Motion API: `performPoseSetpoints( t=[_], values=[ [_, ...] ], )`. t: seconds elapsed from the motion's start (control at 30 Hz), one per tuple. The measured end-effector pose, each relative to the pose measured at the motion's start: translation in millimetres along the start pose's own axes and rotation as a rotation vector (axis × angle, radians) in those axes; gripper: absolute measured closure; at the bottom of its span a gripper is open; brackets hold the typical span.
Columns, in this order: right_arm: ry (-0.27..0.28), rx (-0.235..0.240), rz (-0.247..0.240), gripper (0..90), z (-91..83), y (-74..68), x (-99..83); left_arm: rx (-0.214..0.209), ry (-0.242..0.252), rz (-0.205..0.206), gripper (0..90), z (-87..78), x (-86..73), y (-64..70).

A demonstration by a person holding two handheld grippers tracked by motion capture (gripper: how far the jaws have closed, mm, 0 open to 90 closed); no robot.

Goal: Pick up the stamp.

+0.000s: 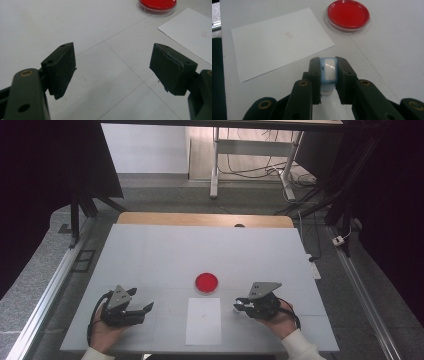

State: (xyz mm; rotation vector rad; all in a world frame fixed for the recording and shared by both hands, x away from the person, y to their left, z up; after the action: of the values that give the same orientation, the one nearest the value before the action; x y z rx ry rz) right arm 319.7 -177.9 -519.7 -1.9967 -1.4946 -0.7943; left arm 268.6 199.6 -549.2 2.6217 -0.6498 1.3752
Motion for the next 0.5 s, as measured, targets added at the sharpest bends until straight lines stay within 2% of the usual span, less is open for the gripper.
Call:
performPoseSetpoints(
  t=[0.17, 0.27, 0.5],
  values=[
    [0.037, -0.021, 0.010, 75.1, -5.0, 1.5, 2.6, 0.001, -0.001, -0.001, 20.9, 0.0, -0.1, -0.2],
    [0.069, -0.004, 0.056, 75.1, -7.9, 3.5, 3.9, 0.003, 0.000, -0.007, 20.9, -0.4, -0.2, -1.6],
    [0.120, -0.023, 0.066, 75.1, -13.2, 4.6, 9.0, 0.012, 0.019, -0.008, 21.3, -2.0, 1.5, -1.7]
  ],
)
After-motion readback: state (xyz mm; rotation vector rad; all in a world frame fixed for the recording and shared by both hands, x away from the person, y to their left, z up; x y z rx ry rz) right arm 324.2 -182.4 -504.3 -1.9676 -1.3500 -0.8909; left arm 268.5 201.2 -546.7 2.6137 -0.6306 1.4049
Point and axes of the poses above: each handheld gripper's, and its own axes: z roughly forward along the jaws, x roughly out of its top, y roughly to its right, the point moved 5 cm from there along z, roughly forward along the jaws, and after that the axes turned 10 degrees about x, right-handed, at the moved point
